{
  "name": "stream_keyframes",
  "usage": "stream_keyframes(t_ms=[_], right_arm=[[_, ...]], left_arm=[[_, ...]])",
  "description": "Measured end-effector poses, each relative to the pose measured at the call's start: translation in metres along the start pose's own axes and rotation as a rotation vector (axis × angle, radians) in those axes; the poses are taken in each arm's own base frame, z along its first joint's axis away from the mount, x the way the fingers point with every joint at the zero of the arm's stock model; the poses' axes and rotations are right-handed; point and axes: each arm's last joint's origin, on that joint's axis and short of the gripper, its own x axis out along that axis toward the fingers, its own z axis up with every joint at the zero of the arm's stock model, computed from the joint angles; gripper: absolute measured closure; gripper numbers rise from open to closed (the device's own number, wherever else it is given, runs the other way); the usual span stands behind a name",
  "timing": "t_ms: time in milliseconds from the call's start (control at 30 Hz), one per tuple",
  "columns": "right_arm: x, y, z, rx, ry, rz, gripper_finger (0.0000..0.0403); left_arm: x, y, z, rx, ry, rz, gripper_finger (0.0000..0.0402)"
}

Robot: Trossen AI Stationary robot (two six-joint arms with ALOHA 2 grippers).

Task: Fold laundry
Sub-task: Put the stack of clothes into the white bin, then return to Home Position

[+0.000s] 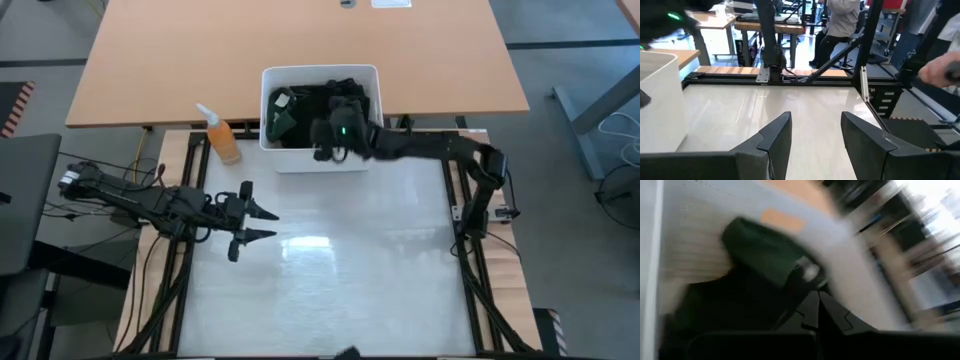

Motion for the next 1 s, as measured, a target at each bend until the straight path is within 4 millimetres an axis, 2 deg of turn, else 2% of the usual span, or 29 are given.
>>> stream_keyframes(t_ms=[167, 300, 400, 467, 533, 600, 733, 900, 1000], right_arm=[[0.013, -0.031, -0.023, 0.367, 0.081, 0.275, 0.0378], [0.006, -0.044, -0.023, 0.519, 0.033, 0.442, 0.0378], [-0.018, -0.062, -0.008, 0.539, -0.045, 0.445, 0.0378], [-0.045, -0.074, 0.006, 0.54, -0.122, 0.46, 0.0378], [-0.076, -0.076, 0.02, 0.539, -0.175, 0.543, 0.0378], [-0.111, -0.066, 0.031, 0.517, -0.189, 0.648, 0.0378], [-0.168, -0.016, 0.038, 0.428, -0.177, 0.735, 0.0378], [-0.218, 0.042, 0.014, 0.483, -0.296, 0.766, 0.0378], [-0.232, 0.07, -0.011, 0.557, -0.379, 0.762, 0.0378]], left_arm=[[-0.001, -0.004, -0.001, 0.009, 0.004, -0.018, 0.0242], [-0.001, -0.004, -0.001, 0.012, 0.005, -0.02, 0.0242], [-0.001, -0.004, -0.001, 0.017, 0.005, -0.02, 0.0242], [-0.001, -0.004, -0.001, 0.019, 0.006, -0.02, 0.0242], [-0.001, -0.004, -0.001, 0.019, 0.009, -0.019, 0.0242], [-0.001, -0.004, -0.002, 0.02, 0.014, -0.019, 0.0242], [0.004, -0.007, -0.005, 0.048, 0.024, -0.004, 0.0242], [0.017, -0.012, -0.011, 0.129, 0.038, 0.007, 0.0242], [0.027, -0.014, -0.017, 0.179, 0.062, 0.011, 0.0242]])
